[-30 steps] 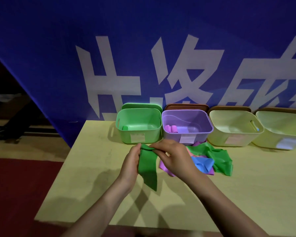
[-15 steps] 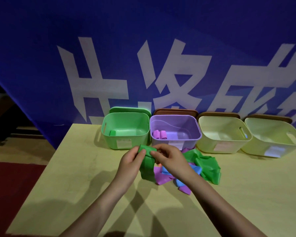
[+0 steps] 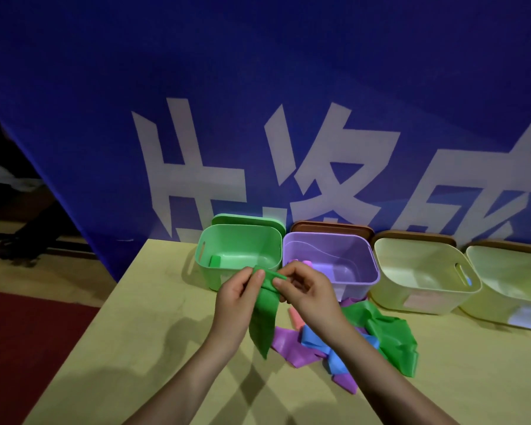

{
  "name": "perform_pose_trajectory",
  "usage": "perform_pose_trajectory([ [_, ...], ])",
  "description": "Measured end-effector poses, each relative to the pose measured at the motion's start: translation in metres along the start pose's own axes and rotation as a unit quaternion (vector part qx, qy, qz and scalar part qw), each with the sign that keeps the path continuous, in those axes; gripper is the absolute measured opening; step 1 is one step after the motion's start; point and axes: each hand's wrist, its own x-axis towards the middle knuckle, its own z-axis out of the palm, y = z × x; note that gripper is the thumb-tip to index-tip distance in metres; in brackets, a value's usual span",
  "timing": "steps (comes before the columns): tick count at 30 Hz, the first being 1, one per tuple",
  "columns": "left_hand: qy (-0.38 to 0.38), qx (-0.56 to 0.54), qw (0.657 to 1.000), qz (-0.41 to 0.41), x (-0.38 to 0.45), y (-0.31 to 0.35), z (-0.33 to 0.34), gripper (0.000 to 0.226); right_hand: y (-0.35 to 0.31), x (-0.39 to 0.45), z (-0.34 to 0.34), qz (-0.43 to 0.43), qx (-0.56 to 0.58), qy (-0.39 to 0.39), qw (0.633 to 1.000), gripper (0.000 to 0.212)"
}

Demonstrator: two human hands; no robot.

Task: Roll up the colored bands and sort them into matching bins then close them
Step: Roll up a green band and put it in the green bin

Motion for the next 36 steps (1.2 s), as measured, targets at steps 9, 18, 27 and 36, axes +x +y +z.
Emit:
perform_pose_trajectory([
  [9,0.021,-0.125,0.981,-0.146,-0.008,0.015,-0.014,0.022,-0.002,0.011,0.013,-0.065,-0.097,0.028,0.993,0.02],
  [18,0.021,-0.121,0.98,-0.158,-0.014,0.015,-0.056,0.024,-0.01,0.006,0.045,-0.237,-0.245,-0.048,0.939,0.016],
  [27,0.007,-0.101,0.981,-0.166,-0.024,0.0,-0.093,0.025,-0.005,-0.006,0.077,-0.213,-0.193,-0.058,0.956,0.016],
  [36,-0.029,-0.007,0.994,-0.103,-0.022,-0.011,-0.092,0.024,-0.01,-0.023,0.089,0.075,0.04,-0.008,0.996,0.016],
])
